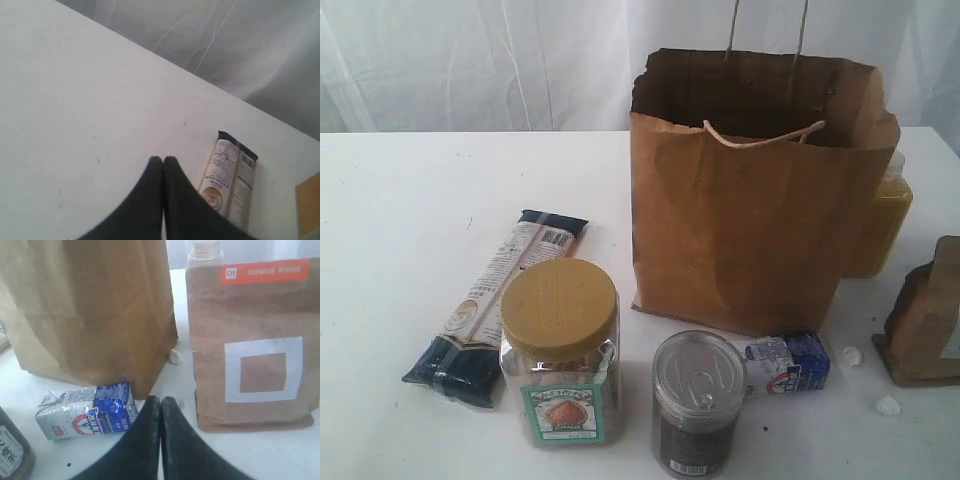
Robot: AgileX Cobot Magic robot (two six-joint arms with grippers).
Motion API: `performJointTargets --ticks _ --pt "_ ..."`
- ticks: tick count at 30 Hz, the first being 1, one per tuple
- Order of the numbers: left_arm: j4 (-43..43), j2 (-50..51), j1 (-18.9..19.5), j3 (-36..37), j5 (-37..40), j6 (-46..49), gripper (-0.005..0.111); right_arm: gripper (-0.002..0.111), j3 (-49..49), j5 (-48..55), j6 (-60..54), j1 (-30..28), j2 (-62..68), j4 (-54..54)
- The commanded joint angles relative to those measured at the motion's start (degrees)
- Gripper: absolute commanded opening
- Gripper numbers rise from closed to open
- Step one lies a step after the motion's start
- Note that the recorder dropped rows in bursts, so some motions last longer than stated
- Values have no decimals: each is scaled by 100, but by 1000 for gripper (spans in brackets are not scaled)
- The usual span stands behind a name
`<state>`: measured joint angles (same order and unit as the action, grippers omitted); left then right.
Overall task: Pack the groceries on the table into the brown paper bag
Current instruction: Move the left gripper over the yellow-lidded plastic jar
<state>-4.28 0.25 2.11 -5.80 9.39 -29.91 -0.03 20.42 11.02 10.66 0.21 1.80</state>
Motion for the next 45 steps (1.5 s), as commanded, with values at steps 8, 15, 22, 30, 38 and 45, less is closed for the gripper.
performJointTargets --ticks 8,15,22,30,38,45 --pt "-3285 17 -20 -1760 2369 3126 35 0 3 -79 11 17 -21 26" --pt "-4133 966 -20 -2634 3604 3504 98 0 3 -79 11 17 -21 26" --pt "-4184 2497 -9 -3656 3925 4424 98 0 3 -79 11 17 -21 26" --pt "-4022 4797 -45 -4911 5210 4375 94 0 3 -79 11 17 -21 26" --pt "-3850 6167 -839 -5652 5136 4429 85 0 3 -79 11 17 -21 26" --pt "-3392 6871 -1855 -6036 4747 4479 85 0 3 -79 11 17 -21 26"
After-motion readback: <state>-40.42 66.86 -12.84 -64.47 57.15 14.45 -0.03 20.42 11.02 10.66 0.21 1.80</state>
